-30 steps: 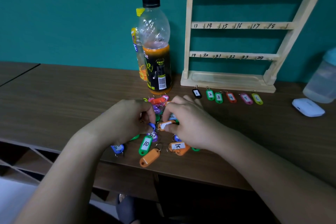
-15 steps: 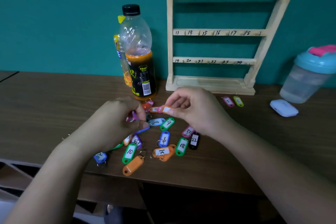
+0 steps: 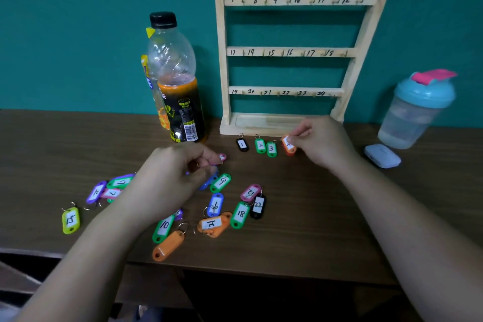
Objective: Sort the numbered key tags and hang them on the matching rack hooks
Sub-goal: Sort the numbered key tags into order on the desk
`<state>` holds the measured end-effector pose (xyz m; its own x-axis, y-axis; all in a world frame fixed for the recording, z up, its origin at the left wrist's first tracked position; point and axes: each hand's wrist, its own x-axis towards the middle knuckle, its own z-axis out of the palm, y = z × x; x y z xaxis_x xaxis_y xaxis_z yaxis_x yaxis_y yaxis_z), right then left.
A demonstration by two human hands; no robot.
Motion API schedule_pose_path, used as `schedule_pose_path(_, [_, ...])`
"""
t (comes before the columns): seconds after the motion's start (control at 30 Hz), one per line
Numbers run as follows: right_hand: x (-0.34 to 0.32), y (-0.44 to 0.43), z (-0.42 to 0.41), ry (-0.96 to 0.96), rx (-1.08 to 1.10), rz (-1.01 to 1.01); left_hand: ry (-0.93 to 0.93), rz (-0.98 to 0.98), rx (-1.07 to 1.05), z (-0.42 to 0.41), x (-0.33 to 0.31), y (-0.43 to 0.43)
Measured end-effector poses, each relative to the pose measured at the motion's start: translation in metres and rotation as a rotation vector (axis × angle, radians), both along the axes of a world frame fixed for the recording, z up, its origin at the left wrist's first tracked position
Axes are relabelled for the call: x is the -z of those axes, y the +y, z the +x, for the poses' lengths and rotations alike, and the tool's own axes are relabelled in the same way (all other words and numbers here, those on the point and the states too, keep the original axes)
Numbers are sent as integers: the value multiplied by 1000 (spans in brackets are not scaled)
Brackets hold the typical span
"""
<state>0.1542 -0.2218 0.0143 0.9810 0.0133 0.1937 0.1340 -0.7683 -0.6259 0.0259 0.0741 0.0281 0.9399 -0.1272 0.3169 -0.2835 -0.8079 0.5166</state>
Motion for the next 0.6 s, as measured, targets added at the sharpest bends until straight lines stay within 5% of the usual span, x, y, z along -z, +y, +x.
schedule_pose_path(0.43, [-1,6,-8,-130,-49,58,-2,-89,-7,-2,-1,-9])
schedule_pose_path(0.6, [-16,28,-34,-68,-278,120,20,-242,-21,-2,-1,-14])
